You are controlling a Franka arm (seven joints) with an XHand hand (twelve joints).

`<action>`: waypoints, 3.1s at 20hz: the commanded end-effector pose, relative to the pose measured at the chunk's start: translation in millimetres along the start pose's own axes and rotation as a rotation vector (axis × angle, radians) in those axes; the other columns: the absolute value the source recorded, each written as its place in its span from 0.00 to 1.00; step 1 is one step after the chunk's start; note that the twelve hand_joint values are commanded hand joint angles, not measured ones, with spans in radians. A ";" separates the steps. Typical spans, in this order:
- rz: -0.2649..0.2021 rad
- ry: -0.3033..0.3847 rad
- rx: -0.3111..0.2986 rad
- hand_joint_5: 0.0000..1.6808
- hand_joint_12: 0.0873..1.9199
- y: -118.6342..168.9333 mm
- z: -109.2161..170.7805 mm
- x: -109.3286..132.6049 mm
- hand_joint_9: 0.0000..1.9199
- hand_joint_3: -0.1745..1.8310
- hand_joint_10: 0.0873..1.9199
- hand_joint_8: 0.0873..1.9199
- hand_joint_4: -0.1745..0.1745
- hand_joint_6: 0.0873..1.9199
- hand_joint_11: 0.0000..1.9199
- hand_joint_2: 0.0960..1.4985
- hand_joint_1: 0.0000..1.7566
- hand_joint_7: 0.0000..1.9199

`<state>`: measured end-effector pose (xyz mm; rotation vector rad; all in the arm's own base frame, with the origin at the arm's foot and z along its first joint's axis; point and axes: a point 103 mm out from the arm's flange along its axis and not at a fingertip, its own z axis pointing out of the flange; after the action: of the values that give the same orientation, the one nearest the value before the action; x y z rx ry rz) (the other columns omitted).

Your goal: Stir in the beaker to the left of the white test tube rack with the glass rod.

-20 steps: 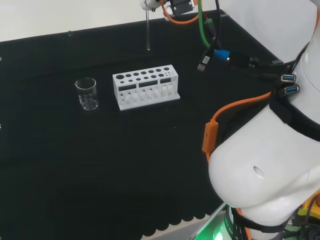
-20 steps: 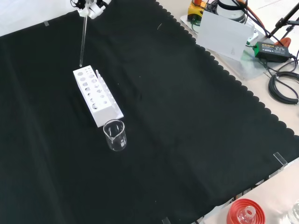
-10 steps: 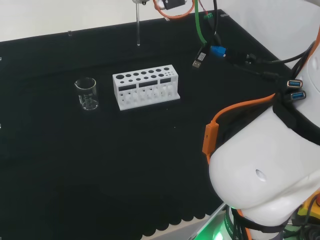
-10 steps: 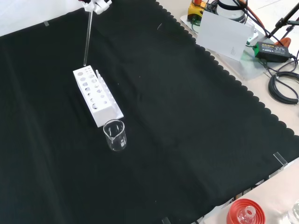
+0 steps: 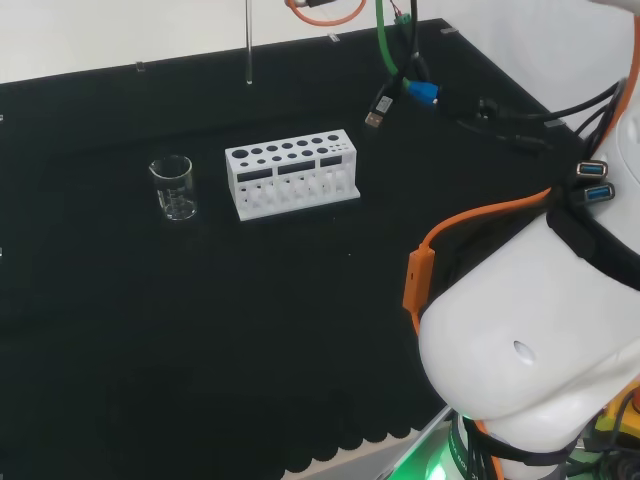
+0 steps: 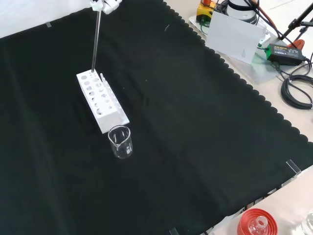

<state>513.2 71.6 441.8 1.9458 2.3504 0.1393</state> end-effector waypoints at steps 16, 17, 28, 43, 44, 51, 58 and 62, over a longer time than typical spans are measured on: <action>-0.137 0.010 -0.020 0.63 0.24 12.1 -12.3 74.1 0.97 0.32 0.02 0.37 0.00 0.35 0.85 0.50 0.75 0.68; -0.144 0.009 -0.019 0.63 0.24 12.3 -12.0 77.6 0.97 0.32 0.02 0.37 0.00 0.35 0.85 0.50 0.75 0.68; -0.200 0.011 0.000 0.63 0.24 18.3 0.6 108.1 0.97 0.33 0.02 0.37 0.00 0.35 0.85 0.49 0.75 0.68; -0.224 0.011 0.046 0.63 0.24 32.8 35.3 120.3 0.97 0.33 0.03 0.37 0.00 0.35 0.85 0.49 0.75 0.69; -0.224 0.011 0.047 0.63 0.24 34.0 37.9 120.2 0.97 0.33 0.03 0.37 0.00 0.35 0.85 0.49 0.75 0.69; -0.218 0.004 0.062 0.63 0.24 36.4 44.0 120.2 0.97 0.33 0.03 0.37 0.00 0.35 0.85 0.49 0.75 0.69; -0.226 0.017 0.073 0.64 0.25 44.7 79.4 128.0 0.97 0.33 0.03 0.37 0.00 0.35 0.85 0.49 0.75 0.69; -0.233 0.023 0.074 0.64 0.25 46.9 82.5 129.1 0.97 0.33 0.03 0.37 0.00 0.35 0.85 0.49 0.75 0.69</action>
<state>543.9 205.8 369.2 1.6977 2.5985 0.0563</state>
